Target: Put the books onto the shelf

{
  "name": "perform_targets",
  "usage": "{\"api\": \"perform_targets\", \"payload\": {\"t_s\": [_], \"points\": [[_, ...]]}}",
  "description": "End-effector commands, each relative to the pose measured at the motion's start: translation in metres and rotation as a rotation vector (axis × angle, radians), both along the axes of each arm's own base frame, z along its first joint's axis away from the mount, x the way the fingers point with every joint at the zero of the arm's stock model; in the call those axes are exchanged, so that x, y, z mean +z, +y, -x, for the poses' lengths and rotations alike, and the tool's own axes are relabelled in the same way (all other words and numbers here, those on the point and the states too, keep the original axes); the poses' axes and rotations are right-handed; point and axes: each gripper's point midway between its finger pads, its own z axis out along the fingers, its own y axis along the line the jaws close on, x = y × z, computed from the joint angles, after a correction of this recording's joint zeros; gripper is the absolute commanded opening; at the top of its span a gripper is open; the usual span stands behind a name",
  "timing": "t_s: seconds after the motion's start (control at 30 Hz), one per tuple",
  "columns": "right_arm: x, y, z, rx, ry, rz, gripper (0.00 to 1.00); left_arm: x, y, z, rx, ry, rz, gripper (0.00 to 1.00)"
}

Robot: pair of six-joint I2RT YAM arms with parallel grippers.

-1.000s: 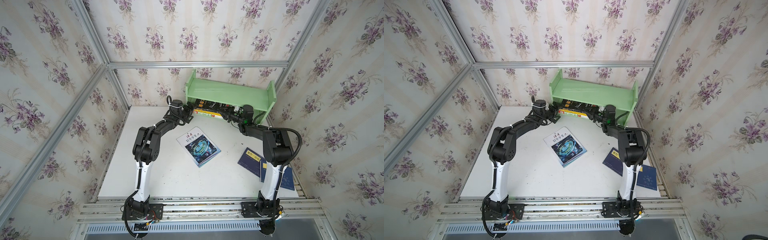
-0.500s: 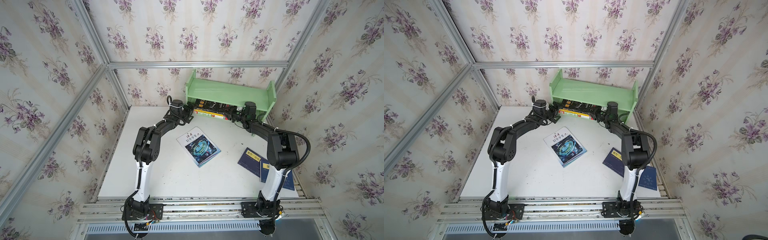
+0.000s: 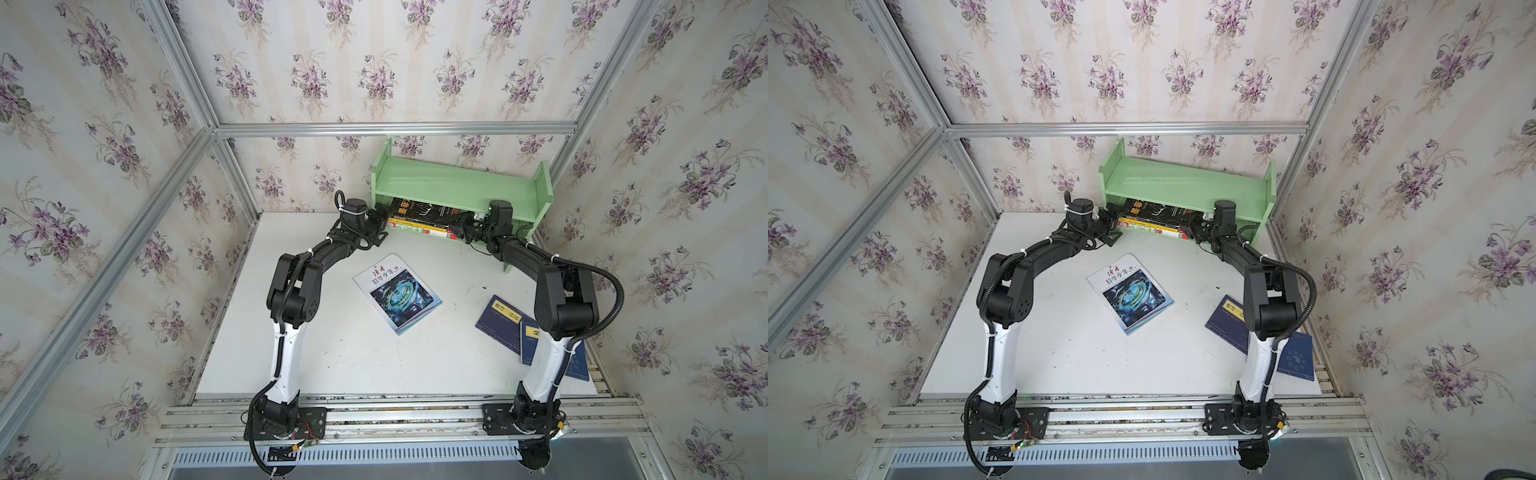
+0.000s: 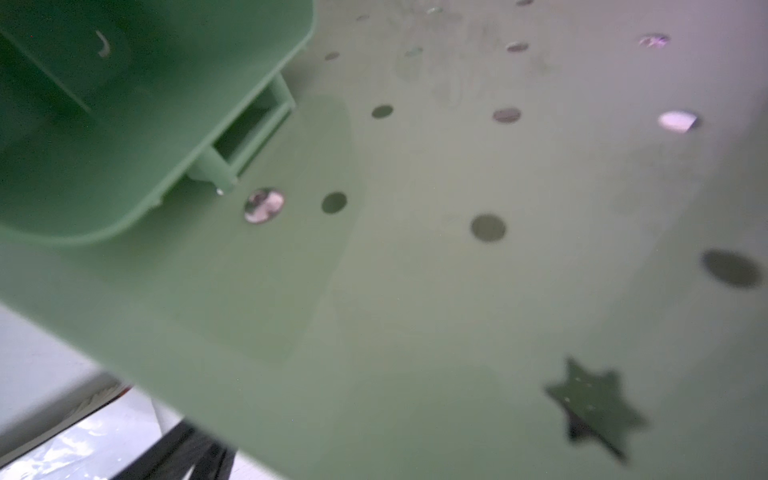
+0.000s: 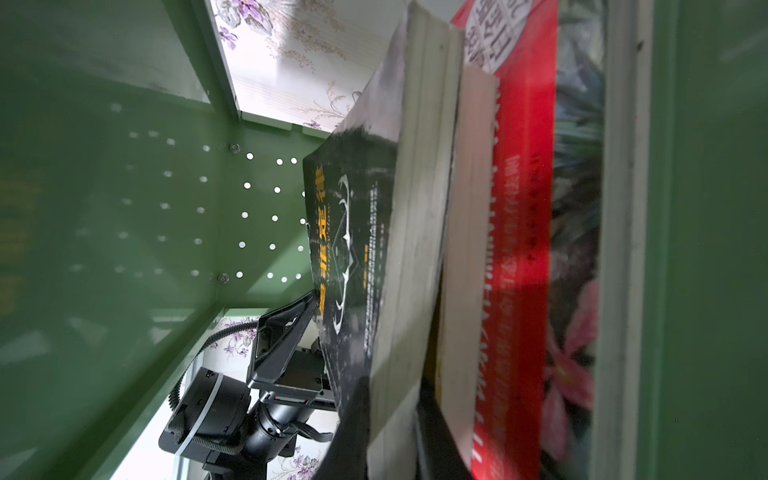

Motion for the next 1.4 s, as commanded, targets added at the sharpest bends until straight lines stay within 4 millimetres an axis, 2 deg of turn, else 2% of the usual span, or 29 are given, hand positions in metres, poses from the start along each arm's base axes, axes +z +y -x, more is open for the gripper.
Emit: {"api": "perform_targets", "payload": {"t_s": [0.0,0.1,0.2,0.3,0.7,0.93,1.07,1.13,1.23,1.37], "points": [[0.003,-0.007,-0.008,-0.028,-0.043,0.052,0.19,-0.026,0.007,0.008,0.029,0.108,-0.036,0.99],[0.003,-0.007,-0.006,-0.023,-0.039,0.056,0.23,-0.025,0.007,0.008,0.030,0.107,-0.036,0.99],[0.002,-0.010,-0.003,-0.036,-0.033,0.077,0.36,-0.024,0.007,0.008,0.031,0.106,-0.036,1.00],[0.002,-0.013,-0.001,-0.046,-0.026,0.104,0.41,-0.022,0.007,0.007,0.029,0.102,-0.033,0.99],[0.005,-0.028,0.007,-0.089,0.008,0.220,0.47,-0.005,0.006,0.008,0.021,0.069,-0.029,0.99],[0.011,-0.030,0.014,-0.096,-0.014,0.232,0.48,0.003,0.005,0.008,0.012,0.054,-0.022,0.99],[0.013,-0.027,0.010,-0.092,-0.042,0.123,0.51,0.005,0.002,0.009,-0.001,0.053,-0.015,0.99],[0.002,-0.024,0.006,-0.091,-0.011,0.055,0.49,0.004,0.001,0.010,-0.004,0.056,-0.015,0.99],[-0.003,-0.021,0.003,-0.110,-0.011,-0.048,0.49,0.005,-0.002,0.013,-0.013,0.055,-0.012,0.99],[-0.010,-0.026,0.002,-0.168,0.005,-0.134,0.49,0.007,-0.006,0.016,-0.021,0.050,-0.013,0.99]]}}
